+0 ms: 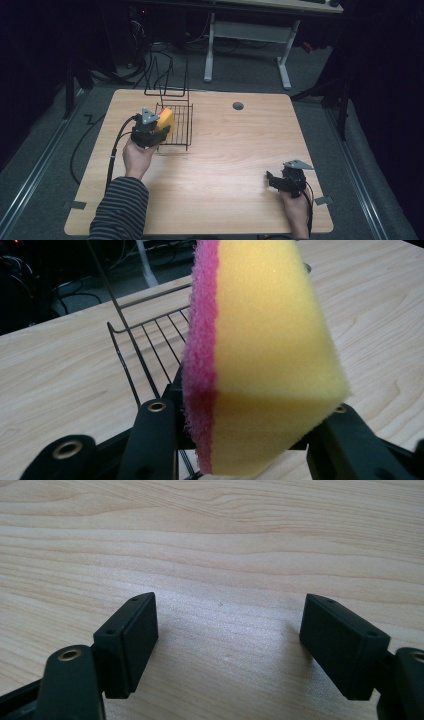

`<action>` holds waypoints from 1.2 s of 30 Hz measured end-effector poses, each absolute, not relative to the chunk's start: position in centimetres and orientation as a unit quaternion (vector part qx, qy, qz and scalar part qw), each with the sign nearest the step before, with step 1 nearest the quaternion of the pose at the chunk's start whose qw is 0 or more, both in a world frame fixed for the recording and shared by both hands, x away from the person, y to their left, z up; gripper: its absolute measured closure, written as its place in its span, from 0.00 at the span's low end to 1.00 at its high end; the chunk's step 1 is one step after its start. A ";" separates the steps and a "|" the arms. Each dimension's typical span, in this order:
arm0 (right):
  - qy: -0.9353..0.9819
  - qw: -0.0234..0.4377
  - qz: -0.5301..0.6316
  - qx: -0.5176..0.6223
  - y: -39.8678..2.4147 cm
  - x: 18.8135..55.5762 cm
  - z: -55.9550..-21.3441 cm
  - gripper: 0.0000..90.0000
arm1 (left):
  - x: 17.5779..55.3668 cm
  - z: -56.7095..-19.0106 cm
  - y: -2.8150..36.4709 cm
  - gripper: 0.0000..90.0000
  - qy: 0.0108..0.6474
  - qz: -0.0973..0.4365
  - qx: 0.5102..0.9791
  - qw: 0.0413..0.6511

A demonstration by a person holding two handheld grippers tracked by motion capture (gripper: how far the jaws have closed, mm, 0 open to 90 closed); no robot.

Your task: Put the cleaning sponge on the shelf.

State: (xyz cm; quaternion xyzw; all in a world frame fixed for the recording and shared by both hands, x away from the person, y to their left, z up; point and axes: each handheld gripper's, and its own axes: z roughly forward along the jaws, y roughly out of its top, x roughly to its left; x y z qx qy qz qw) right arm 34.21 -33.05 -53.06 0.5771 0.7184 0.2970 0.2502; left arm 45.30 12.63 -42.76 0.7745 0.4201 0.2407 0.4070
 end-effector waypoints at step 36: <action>0.718 0.250 0.297 0.577 -33.1 34.2 -53.1 0.26 | 48.1 -46.1 11.5 0.68 0.445 0.255 0.770 0.379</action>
